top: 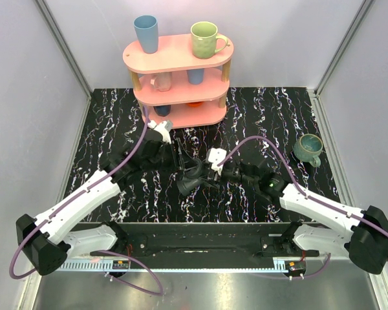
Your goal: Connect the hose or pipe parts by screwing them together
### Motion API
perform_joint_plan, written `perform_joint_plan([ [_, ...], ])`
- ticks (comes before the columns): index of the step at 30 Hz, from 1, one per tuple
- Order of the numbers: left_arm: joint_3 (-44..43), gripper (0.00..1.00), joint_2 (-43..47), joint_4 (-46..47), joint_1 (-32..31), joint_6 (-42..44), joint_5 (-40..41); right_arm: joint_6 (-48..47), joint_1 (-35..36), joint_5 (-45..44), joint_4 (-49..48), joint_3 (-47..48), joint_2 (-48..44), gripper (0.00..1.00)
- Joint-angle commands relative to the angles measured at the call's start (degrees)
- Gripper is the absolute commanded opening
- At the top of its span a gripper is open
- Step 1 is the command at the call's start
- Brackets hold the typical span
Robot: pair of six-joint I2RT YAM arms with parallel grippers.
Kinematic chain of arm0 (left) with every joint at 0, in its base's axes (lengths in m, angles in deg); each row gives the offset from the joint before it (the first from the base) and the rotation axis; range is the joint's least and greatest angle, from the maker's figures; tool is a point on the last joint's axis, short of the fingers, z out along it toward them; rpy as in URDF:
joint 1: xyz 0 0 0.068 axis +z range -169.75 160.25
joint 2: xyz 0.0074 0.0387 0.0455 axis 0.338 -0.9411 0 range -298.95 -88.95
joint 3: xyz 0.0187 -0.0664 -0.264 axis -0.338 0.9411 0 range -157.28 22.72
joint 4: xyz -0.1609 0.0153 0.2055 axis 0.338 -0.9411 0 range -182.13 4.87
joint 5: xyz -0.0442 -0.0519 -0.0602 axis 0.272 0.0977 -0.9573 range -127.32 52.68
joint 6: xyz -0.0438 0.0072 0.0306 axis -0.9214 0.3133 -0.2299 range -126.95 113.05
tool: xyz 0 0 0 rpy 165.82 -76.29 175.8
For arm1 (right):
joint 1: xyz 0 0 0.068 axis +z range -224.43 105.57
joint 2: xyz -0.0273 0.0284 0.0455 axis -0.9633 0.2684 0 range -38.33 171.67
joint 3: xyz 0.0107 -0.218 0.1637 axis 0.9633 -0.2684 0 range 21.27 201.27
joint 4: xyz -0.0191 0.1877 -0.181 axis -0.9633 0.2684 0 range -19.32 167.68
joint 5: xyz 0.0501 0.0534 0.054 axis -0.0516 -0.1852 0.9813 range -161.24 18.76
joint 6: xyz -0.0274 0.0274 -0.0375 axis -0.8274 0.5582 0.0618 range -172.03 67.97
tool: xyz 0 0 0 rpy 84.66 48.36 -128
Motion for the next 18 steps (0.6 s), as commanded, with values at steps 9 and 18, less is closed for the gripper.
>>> perform_joint_plan([
  [9, 5.5, 0.00, 4.1, 13.0, 0.0, 20.9, -13.9, 2.3, 0.2, 7.1, -1.3, 2.6, 0.6, 0.00],
  [18, 4.9, 0.00, 6.5, 15.5, 2.5, 19.4, -15.1, 3.5, 0.2, 8.9, -1.2, 1.5, 0.8, 0.58],
])
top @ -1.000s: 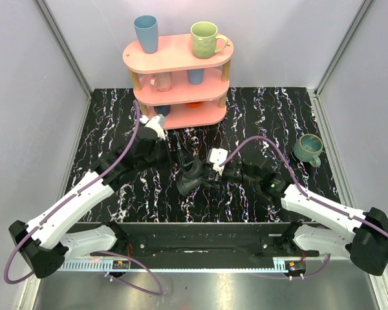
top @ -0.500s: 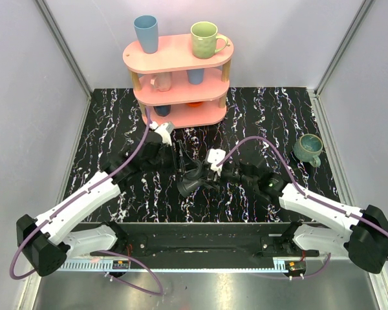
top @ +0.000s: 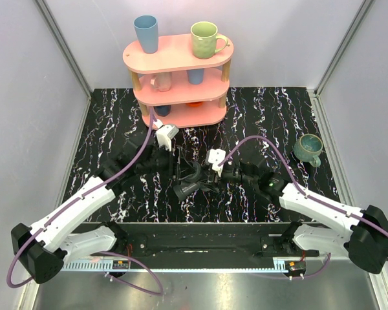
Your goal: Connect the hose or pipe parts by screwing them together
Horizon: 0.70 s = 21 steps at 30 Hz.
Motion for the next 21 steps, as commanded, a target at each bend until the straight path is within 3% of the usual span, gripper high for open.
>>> perform_joint_plan([
  [1, -1.0, 0.00, 1.6, 10.0, 0.8, -1.6, -5.9, 1.4, 0.2, 4.2, -3.5, 1.0, 0.2, 0.60],
  [6, -1.0, 0.00, 1.4, 10.8, 0.8, -3.1, -7.8, 1.2, 0.3, 4.6, -4.6, 0.6, 1.6, 0.69],
  [10, -0.7, 0.00, 1.8, 10.7, 0.9, -3.2, -7.9, 0.2, 0.2, 4.6, -5.0, 0.9, 2.0, 0.71],
  [12, -0.6, 0.00, 2.0, 10.6, 0.9, -2.1, -8.4, -0.2, 0.2, 4.1, -4.7, 1.3, 2.4, 0.60],
  [14, -0.5, 0.00, 2.3, 10.4, 0.8, 1.5, -8.7, -0.2, 0.2, 3.9, -4.7, 1.4, 2.4, 0.34],
  [15, -0.1, 0.00, 2.6, 10.4, 0.8, 3.5, -8.9, -0.3, 0.2, 4.0, -4.7, 1.4, 2.3, 0.15],
  [18, 1.9, 0.00, 4.2, 11.4, 0.9, 14.7, -10.6, -0.1, 0.2, 6.4, -4.5, 1.6, 1.5, 0.00],
  [21, 4.4, 0.00, 5.9, 11.8, 0.9, 26.9, -13.4, 0.6, 0.2, 9.4, -3.9, 2.2, 1.0, 0.00],
])
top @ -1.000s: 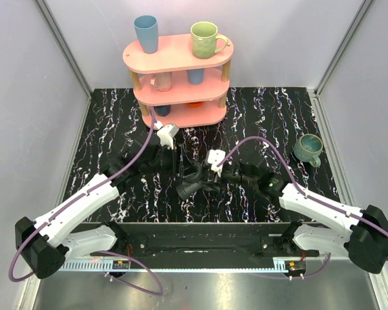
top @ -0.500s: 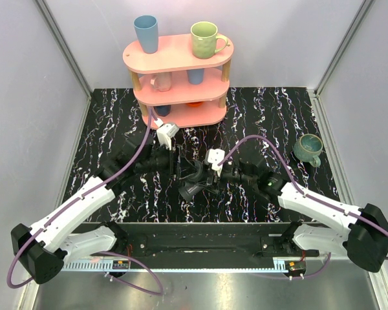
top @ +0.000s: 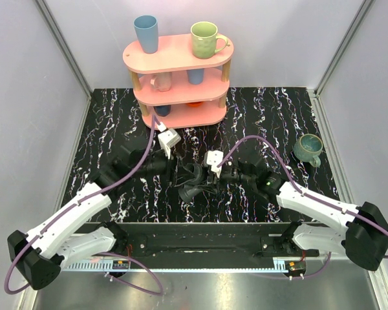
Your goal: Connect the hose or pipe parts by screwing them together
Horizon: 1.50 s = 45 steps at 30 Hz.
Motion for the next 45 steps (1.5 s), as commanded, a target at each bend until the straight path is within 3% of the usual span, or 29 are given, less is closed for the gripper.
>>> perform_joint_plan([
  [1, 2.3, 0.00, 3.1, 5.7, -0.1, 20.9, -5.9, 1.1, 0.4, 6.1, -0.8, 2.5, -1.0, 0.00],
  [3, 1.2, 0.03, 2.2, 3.5, -0.2, 27.7, -8.8, 1.3, 0.5, 7.7, 0.2, 3.2, -0.7, 0.00],
  [4, 0.2, 0.12, 1.9, 2.7, -0.1, 28.9, -8.1, 1.3, 0.5, 7.8, 0.4, 3.3, -0.7, 0.00],
  [5, -0.9, 0.65, 1.4, 1.4, -0.1, 29.3, -6.8, 1.3, 0.5, 7.6, 0.6, 3.4, -0.5, 0.00],
  [6, -3.1, 0.86, 1.0, -0.2, 0.0, 28.0, -4.9, 1.3, 0.5, 6.8, 1.1, 3.4, -0.5, 0.00],
  [8, -4.6, 0.99, 1.4, -1.1, 0.4, 24.5, -0.6, 0.8, 0.5, 5.6, 1.8, 3.4, -0.8, 0.00],
  [13, -4.1, 0.99, 5.5, 0.7, 0.8, 12.1, 7.1, -1.0, 0.5, -0.8, 1.6, 2.6, -0.9, 0.00],
  [16, -5.5, 0.99, 5.5, -3.0, 0.9, -1.1, 12.7, -2.7, 0.5, -6.1, -0.7, 1.3, -0.8, 0.00],
  [22, -6.0, 0.93, 2.6, -7.8, 0.9, -29.0, 13.6, -5.0, 0.6, -12.9, -8.7, -2.1, -3.5, 0.00],
  [26, -8.2, 0.92, 0.9, -11.1, 0.9, -37.1, 16.9, -6.2, 0.6, -13.9, -10.9, -3.3, -4.3, 0.00],
  [36, -10.6, 0.98, -3.4, -9.4, 1.0, -40.9, 15.6, -8.0, 0.9, -15.7, -9.6, -3.9, -3.9, 0.00],
  [45, -10.7, 0.96, -7.6, -10.0, 1.0, -41.6, 15.2, -9.1, 2.1, -15.0, -7.3, -1.1, -1.6, 0.00],
])
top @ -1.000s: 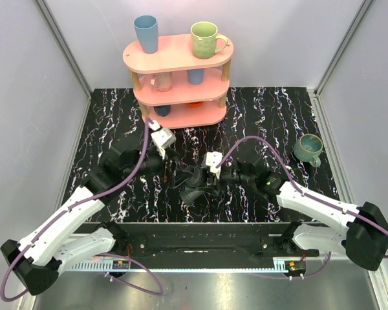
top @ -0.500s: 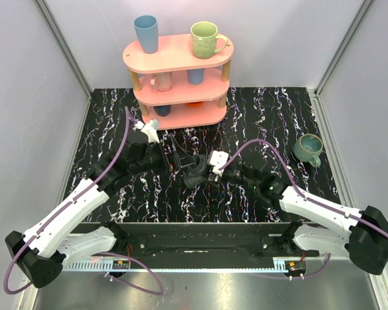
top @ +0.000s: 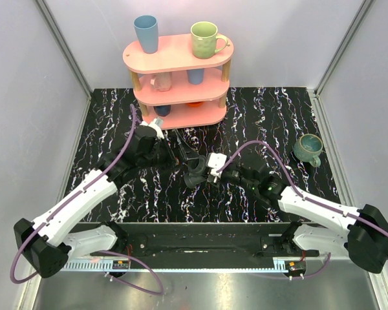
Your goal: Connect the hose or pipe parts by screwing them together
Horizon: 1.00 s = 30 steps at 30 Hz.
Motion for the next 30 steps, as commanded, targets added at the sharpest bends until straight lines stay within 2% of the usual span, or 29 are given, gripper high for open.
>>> perform_joint_plan([
  [1, -2.6, 0.94, -2.1, 1.6, 0.3, -0.8, 0.0, -1.6, 1.4, -0.8, -1.2, 3.6, 1.1, 0.00],
  [7, -1.2, 0.82, -4.7, 3.9, 0.3, 2.3, -4.3, -0.7, 2.3, -1.0, -0.5, 3.9, 1.4, 0.00],
  [8, 0.4, 0.70, -4.2, 5.0, 0.3, 3.9, -5.0, -0.4, 2.3, -0.9, 0.4, 4.6, 1.6, 0.00],
  [9, 1.4, 0.66, -3.6, 9.1, 0.2, 6.4, -6.0, -0.2, 2.3, -0.8, 0.9, 5.0, 2.0, 0.00],
  [10, 2.5, 0.58, -3.0, 11.4, 0.2, 12.1, -7.8, 0.2, 2.3, -0.6, 1.6, 5.4, 2.6, 0.00],
  [11, 5.2, 0.44, -0.8, 13.2, 0.2, 14.7, -8.2, 1.6, 2.3, 0.6, 3.6, 6.9, 2.9, 0.00],
  [14, 11.8, 0.29, 4.7, 24.4, 0.3, 24.7, -10.5, 4.3, 2.3, 6.2, 7.5, 10.0, 3.4, 0.00],
  [15, 13.5, 0.29, 6.1, 27.1, 0.3, 27.9, -12.8, 4.8, 2.3, 7.9, 8.4, 10.7, 3.6, 0.00],
  [16, 15.1, 0.29, 7.0, 29.6, 0.3, 34.9, -19.1, 5.3, 2.3, 9.5, 9.2, 11.4, 3.6, 0.00],
  [18, 18.1, 0.26, 8.8, 34.5, 0.3, 42.0, -27.1, 6.0, 2.3, 14.3, 10.2, 12.5, 3.8, 0.00],
  [19, 18.9, 0.26, 8.8, 35.1, 0.3, 50.4, -37.1, 6.3, 2.2, 15.8, 10.2, 12.8, 3.9, 0.00],
  [21, 19.8, 0.20, 8.2, 35.2, 0.3, 56.9, -43.6, 7.6, 1.7, 20.5, 10.1, 13.3, 4.5, 0.00],
  [22, 19.7, 0.20, 7.9, 35.1, 0.3, 60.8, -45.7, 8.1, 1.6, 21.9, 10.1, 13.5, 5.3, 0.00],
  [24, 18.8, 0.26, 7.5, 33.6, 0.4, 63.7, -45.2, 9.3, 1.6, 24.1, 10.0, 13.8, 6.4, 0.00],
  [25, 18.5, 0.58, 7.5, 33.4, 0.4, 65.0, -47.1, 9.7, 1.6, 24.2, 10.0, 13.8, 6.8, 0.00],
  [26, 17.5, 0.73, 7.7, 32.2, 0.4, 65.6, -48.3, 9.9, 1.6, 23.6, 9.9, 13.1, 6.9, 0.00],
  [27, 16.8, 0.80, 7.9, 31.2, 0.4, 65.9, -48.0, 9.9, 1.6, 23.0, 9.9, 12.7, 6.8, 0.00],
  [28, 16.0, 0.88, 8.4, 30.5, 0.4, 65.4, -44.3, 9.9, 1.6, 22.2, 9.9, 12.2, 6.1, 0.00],
  [30, 13.7, 0.98, 9.6, 26.1, 0.4, 64.5, -39.6, 9.6, 1.6, 19.6, 9.4, 10.0, 5.2, 0.00],
])
